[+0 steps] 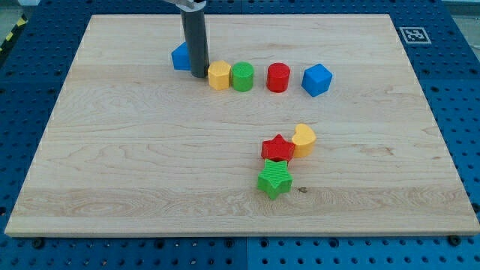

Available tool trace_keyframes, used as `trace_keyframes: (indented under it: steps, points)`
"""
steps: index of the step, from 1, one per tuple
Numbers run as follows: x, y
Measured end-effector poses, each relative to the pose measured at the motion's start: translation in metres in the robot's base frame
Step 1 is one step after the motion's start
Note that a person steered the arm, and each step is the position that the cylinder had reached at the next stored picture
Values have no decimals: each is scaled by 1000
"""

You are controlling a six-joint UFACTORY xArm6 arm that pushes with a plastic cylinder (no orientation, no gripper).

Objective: Place the blue triangle at the top left side of the board

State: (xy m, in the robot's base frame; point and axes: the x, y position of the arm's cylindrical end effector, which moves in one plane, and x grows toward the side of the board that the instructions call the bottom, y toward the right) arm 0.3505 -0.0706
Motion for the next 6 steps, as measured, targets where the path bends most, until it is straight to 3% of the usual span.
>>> trace_keyframes:
  steps: [3, 6]
  points:
    - [-23, -36]
    - [-33, -6]
